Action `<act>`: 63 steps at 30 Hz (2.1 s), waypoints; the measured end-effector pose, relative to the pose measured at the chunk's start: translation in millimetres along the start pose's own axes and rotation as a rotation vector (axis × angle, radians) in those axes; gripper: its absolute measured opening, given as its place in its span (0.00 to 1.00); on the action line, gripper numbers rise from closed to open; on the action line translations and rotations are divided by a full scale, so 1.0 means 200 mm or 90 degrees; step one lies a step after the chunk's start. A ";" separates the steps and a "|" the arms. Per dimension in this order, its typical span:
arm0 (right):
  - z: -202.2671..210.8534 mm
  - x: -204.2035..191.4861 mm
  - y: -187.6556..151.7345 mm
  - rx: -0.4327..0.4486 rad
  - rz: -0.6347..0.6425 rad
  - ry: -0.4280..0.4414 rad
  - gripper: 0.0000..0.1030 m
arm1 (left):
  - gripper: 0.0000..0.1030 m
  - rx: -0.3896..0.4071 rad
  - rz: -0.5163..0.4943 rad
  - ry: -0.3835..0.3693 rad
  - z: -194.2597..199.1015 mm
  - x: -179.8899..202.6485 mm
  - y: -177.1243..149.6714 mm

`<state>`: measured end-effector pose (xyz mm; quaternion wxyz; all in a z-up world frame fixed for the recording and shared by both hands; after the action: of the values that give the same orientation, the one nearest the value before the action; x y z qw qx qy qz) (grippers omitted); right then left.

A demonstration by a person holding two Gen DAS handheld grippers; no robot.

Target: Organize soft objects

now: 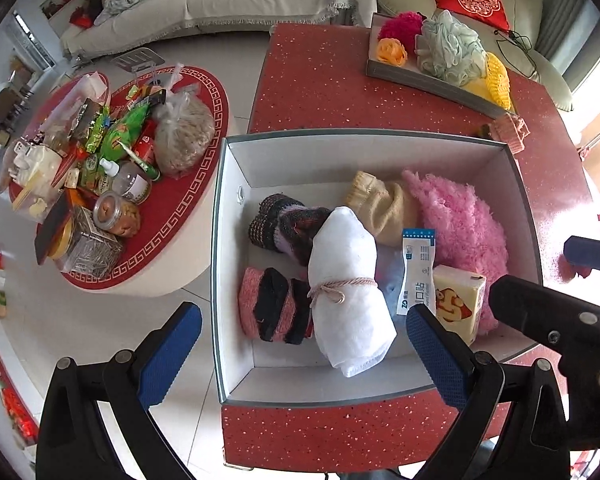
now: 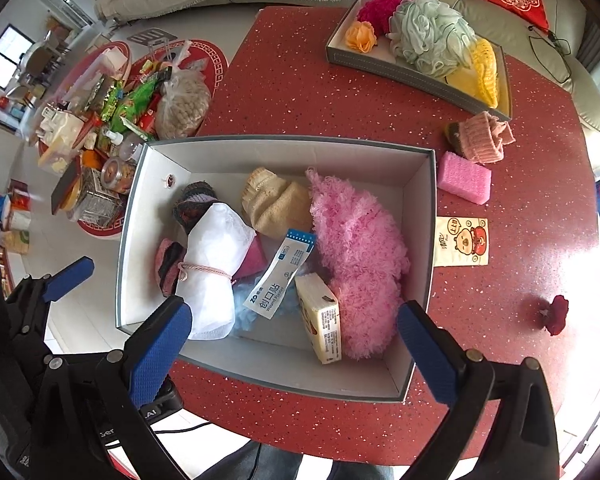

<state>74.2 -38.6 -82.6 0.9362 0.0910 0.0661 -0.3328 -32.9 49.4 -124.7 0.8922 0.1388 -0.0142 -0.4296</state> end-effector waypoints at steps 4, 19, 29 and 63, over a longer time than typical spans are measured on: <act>0.02 0.01 -0.01 0.001 -0.006 0.007 1.00 | 1.00 -0.009 -0.016 0.021 -0.01 0.01 -0.01; 0.06 0.03 -0.03 0.018 -0.008 -0.003 1.00 | 1.00 -0.002 -0.006 0.005 0.04 0.04 -0.04; 0.07 0.05 -0.05 0.026 -0.016 -0.010 1.00 | 1.00 -0.001 -0.007 -0.002 0.06 0.05 -0.07; 0.03 0.06 -0.11 0.018 -0.065 0.007 1.00 | 1.00 -0.029 -0.043 -0.001 0.01 0.08 -0.10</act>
<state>70.2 -64.3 -81.3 0.9163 0.1030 0.0713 -0.3803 -38.6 25.2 -128.5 0.8802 0.1184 -0.0006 -0.4596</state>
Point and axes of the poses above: each gripper's, at about its wrist camera, not at the fingertips, and z roughly against the way its jaws point, x to its right, y to its top, the point moved 9 cm from there along -z, roughly the way its jaws point, and after that the axes turned 14 degrees about -z, right-handed, at the moved point
